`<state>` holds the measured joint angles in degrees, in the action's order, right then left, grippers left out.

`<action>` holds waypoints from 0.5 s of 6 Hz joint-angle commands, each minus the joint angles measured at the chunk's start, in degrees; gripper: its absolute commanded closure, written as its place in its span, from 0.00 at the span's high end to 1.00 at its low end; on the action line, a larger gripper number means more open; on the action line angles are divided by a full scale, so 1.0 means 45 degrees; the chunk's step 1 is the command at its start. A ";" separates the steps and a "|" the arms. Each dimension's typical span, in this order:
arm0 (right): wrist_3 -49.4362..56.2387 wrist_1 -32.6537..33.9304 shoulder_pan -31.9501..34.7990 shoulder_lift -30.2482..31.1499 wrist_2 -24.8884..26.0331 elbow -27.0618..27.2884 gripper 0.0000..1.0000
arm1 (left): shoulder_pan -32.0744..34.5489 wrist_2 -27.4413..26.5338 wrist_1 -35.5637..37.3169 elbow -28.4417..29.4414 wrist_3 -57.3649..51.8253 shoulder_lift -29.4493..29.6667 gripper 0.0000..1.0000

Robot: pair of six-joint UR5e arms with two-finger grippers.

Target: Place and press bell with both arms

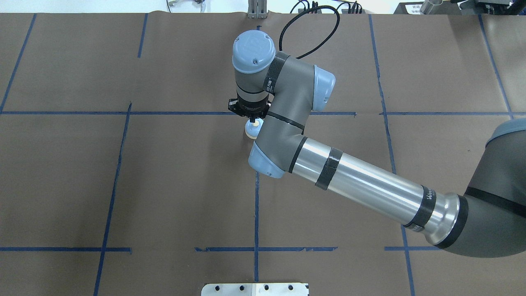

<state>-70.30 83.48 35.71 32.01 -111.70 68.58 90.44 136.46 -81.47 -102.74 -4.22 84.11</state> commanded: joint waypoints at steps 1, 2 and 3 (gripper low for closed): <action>0.0036 0.0295 0.0792 0.0093 -0.0876 0.0423 0.79 | 0.0000 -0.0013 0.0000 0.0039 0.0000 0.0000 1.00; 0.0152 0.0373 0.1395 0.0384 -0.1015 0.0423 1.00 | -0.0019 -0.0129 0.0000 0.0194 -0.0097 0.0000 1.00; 0.1526 0.0509 0.2310 0.1122 -0.1925 0.0655 1.00 | -0.0039 -0.0150 0.0000 0.0640 -0.0040 0.0019 1.00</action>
<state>-67.80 85.24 42.49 34.44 -117.25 70.77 90.34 135.97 -81.47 -101.41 -4.47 84.13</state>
